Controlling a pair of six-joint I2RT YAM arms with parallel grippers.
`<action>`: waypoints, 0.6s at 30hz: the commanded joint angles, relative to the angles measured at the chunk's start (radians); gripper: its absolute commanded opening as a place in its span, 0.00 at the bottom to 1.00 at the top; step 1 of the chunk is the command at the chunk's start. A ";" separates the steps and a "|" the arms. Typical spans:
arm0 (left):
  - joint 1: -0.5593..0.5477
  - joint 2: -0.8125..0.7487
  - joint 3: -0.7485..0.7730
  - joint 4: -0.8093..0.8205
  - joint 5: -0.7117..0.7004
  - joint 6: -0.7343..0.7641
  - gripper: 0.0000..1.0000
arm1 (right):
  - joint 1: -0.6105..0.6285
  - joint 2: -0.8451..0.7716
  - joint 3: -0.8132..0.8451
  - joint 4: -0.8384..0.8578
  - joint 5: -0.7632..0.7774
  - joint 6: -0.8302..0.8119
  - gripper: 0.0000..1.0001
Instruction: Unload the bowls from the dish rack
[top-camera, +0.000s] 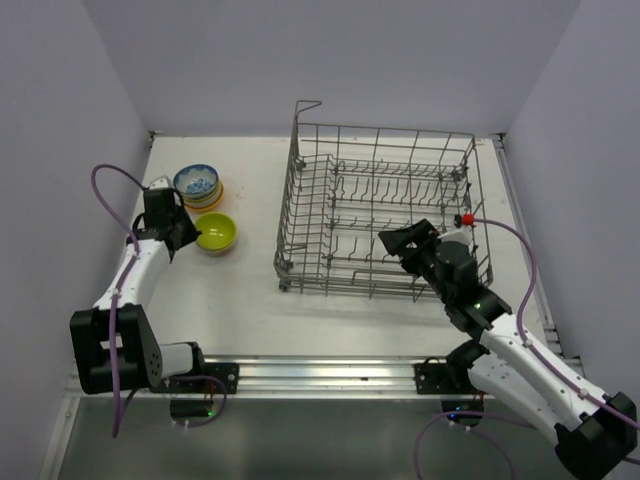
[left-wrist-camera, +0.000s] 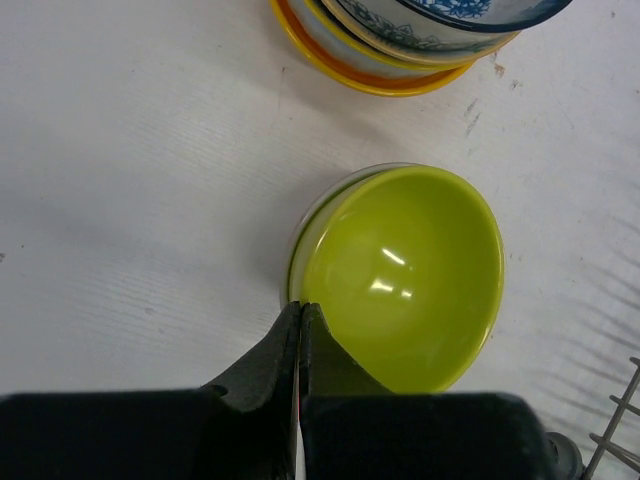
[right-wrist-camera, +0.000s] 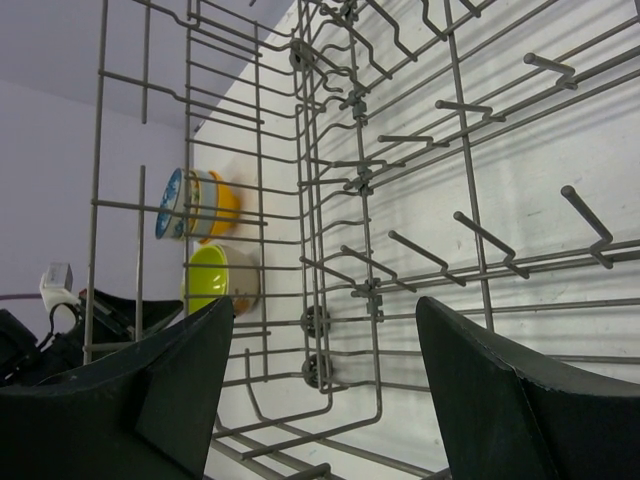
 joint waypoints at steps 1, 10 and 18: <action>-0.017 0.008 -0.008 -0.004 -0.026 0.014 0.00 | -0.001 -0.020 -0.014 -0.005 -0.008 0.007 0.78; -0.029 0.015 -0.003 -0.013 -0.046 0.012 0.00 | -0.009 -0.033 -0.012 -0.016 -0.008 0.006 0.78; -0.031 0.048 0.006 -0.030 -0.071 0.006 0.00 | -0.014 -0.043 -0.018 -0.019 -0.008 0.007 0.78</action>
